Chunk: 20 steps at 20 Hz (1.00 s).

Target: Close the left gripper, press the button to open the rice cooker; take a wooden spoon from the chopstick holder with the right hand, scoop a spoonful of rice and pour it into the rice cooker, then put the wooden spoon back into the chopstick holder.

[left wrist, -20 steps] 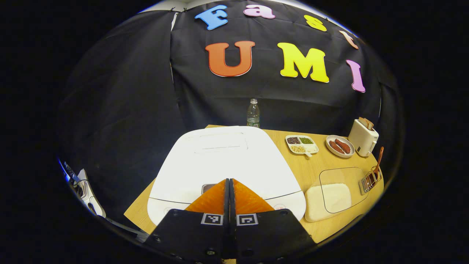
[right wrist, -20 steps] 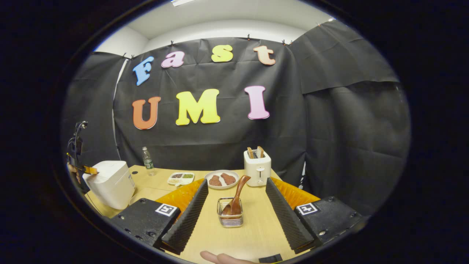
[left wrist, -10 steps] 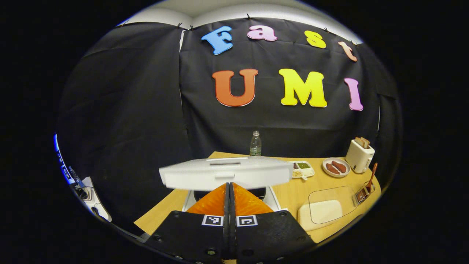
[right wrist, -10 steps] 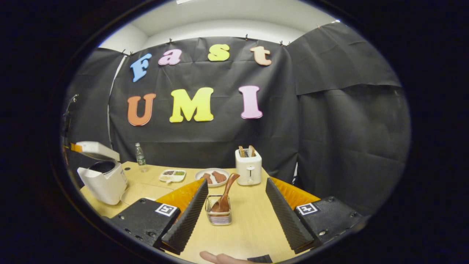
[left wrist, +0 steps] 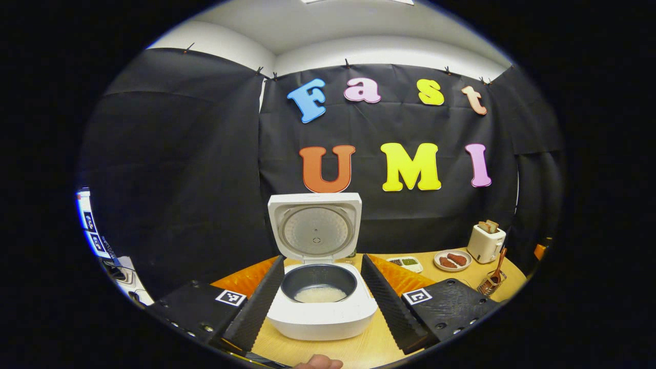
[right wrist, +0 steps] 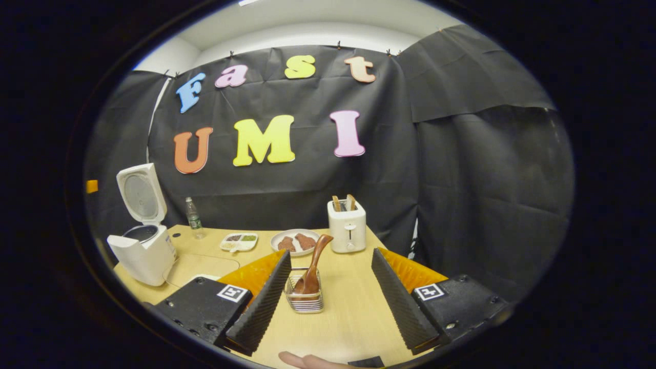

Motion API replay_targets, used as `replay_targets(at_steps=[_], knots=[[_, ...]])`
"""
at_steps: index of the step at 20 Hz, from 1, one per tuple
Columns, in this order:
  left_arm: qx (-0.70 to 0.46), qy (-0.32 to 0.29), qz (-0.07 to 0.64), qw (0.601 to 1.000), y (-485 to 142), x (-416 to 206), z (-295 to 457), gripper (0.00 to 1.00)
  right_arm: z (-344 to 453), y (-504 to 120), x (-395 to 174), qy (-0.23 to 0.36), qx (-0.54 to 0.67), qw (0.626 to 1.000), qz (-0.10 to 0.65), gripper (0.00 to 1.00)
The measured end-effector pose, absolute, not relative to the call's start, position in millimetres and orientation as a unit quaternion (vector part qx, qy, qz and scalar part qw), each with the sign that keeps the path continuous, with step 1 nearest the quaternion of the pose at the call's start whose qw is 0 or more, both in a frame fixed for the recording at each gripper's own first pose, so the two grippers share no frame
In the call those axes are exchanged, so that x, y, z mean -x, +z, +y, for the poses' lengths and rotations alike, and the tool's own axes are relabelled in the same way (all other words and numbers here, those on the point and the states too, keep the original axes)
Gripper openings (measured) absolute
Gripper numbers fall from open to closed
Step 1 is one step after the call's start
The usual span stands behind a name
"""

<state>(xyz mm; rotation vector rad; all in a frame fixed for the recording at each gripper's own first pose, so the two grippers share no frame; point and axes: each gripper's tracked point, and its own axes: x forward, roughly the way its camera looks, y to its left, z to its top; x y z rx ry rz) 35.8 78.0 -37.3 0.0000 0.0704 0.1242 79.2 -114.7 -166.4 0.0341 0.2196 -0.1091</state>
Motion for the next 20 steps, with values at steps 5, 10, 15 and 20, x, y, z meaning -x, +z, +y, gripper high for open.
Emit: replay_targets(at_steps=[5, 10, 15, 20], knots=[[0.005, 0.049, 0.029, 0.998, -44.1, 2.3, 76.9, 0.95, -124.7, -183.0, -112.8, -0.054, -0.017, 0.992, 0.115, 1.00], [0.010, 0.039, 0.022, 0.999, -57.2, 29.3, 81.7, 0.96, -121.4, -202.6, -160.4, -0.047, -0.026, 0.990, 0.132, 1.00], [-0.001, 0.036, 0.012, 0.999, -64.8, 46.6, 78.4, 0.96, -114.0, -232.3, -205.4, -0.034, -0.022, 0.986, 0.165, 0.99], [-0.013, 0.031, -0.008, 0.999, -70.9, 60.3, 69.1, 0.96, -117.1, -266.9, -235.7, -0.038, -0.019, 0.978, 0.203, 1.00]])
